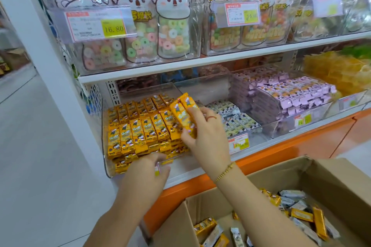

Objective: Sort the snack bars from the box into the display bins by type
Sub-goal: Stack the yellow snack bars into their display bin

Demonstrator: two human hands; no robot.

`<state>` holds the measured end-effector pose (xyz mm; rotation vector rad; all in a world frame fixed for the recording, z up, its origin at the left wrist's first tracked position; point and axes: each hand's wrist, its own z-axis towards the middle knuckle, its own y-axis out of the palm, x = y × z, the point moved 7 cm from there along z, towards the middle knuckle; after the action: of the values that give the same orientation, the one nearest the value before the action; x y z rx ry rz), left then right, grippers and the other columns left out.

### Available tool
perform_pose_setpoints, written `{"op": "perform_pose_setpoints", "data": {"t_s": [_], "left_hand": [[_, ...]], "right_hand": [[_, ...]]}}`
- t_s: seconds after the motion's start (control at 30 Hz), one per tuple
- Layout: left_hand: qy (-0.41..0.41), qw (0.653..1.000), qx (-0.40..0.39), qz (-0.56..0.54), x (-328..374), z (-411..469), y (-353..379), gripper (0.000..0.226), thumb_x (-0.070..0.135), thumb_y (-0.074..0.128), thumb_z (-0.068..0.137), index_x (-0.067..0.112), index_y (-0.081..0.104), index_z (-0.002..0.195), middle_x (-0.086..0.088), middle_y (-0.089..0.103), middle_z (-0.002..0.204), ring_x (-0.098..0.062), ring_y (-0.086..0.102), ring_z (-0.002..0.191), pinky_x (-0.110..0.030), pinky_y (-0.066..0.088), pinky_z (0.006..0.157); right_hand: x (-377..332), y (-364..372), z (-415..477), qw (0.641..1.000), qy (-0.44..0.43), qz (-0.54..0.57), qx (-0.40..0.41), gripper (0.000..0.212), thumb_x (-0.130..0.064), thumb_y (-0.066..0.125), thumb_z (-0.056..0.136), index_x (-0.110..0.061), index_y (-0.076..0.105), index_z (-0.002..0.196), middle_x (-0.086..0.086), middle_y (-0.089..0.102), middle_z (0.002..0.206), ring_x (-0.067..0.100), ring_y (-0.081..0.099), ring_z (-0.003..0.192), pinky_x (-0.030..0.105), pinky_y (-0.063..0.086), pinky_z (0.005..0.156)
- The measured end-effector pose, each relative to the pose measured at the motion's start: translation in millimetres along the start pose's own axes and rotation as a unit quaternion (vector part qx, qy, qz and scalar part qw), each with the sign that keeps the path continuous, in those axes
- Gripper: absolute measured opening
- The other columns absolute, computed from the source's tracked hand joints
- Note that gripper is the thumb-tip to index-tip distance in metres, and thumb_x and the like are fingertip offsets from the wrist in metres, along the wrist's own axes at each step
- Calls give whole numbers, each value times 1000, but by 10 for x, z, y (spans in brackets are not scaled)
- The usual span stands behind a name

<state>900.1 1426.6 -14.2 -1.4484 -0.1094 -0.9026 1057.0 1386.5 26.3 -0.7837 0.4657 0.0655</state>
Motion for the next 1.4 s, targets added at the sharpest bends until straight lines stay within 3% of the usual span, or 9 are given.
{"op": "perform_pose_setpoints", "data": {"t_s": [0.2,0.4,0.57,0.73,0.97,1.07,1.23,1.33,1.4], "left_hand": [[30,999,-30,21,-65,-44,54,45,35,58,91,34,49,135,16,53,133,-3,47,123,-23,39,101],[46,998,-23,39,-42,-34,45,45,37,57,92,36,47,136,17,51,136,-3,45,125,-21,37,100],[51,997,-21,47,-54,-42,65,45,37,57,91,36,47,135,14,52,136,-6,45,127,-25,39,101],[95,995,27,6,83,-119,62,33,39,55,90,32,60,122,19,58,121,-2,53,113,-19,44,90],[109,987,-114,-33,294,-513,935,26,42,50,82,24,68,85,11,67,83,-4,59,80,-23,45,72],[23,980,-195,18,91,-697,1517,17,26,59,90,21,66,104,1,67,102,-18,62,96,-32,47,82],[-99,917,-364,130,-240,-1050,2241,77,31,53,95,0,8,149,-18,8,158,-29,26,141,-30,28,111],[-113,912,-364,151,-223,-1093,2350,86,31,52,95,-5,-6,148,-20,-13,156,-30,11,146,-31,24,112],[-121,922,-337,146,-181,-1082,2340,84,32,50,96,-3,-4,149,-18,-12,157,-30,22,143,-31,29,108]], "right_hand": [[-36,413,229,978,-46,-199,-51,43,-32,74,73,-20,68,113,13,63,124,26,56,84,31,50,66],[55,739,173,938,-90,-279,-187,63,-42,18,103,2,21,148,22,25,153,33,16,144,44,13,118],[17,566,64,969,-155,-128,-143,21,4,58,81,-1,67,99,16,64,100,37,57,100,43,55,79],[87,452,214,976,-128,-61,-163,38,7,47,87,-5,62,120,13,53,120,33,62,94,38,53,78],[911,-264,-352,990,-60,127,-23,35,-31,54,91,-6,59,67,1,52,64,10,45,63,23,32,59],[1766,53,-964,982,42,70,-168,39,-31,57,92,-8,53,62,-3,44,54,16,44,56,30,31,55],[3013,599,-2496,805,202,-73,-553,37,-38,66,87,-6,64,105,9,63,81,29,62,80,33,49,62],[3003,634,-3366,698,165,-97,-690,79,-42,67,85,-20,24,148,15,41,136,33,56,103,41,51,78],[2860,630,-3730,690,112,-123,-704,88,-31,64,88,-27,5,152,13,17,151,38,37,129,46,47,91]]}}
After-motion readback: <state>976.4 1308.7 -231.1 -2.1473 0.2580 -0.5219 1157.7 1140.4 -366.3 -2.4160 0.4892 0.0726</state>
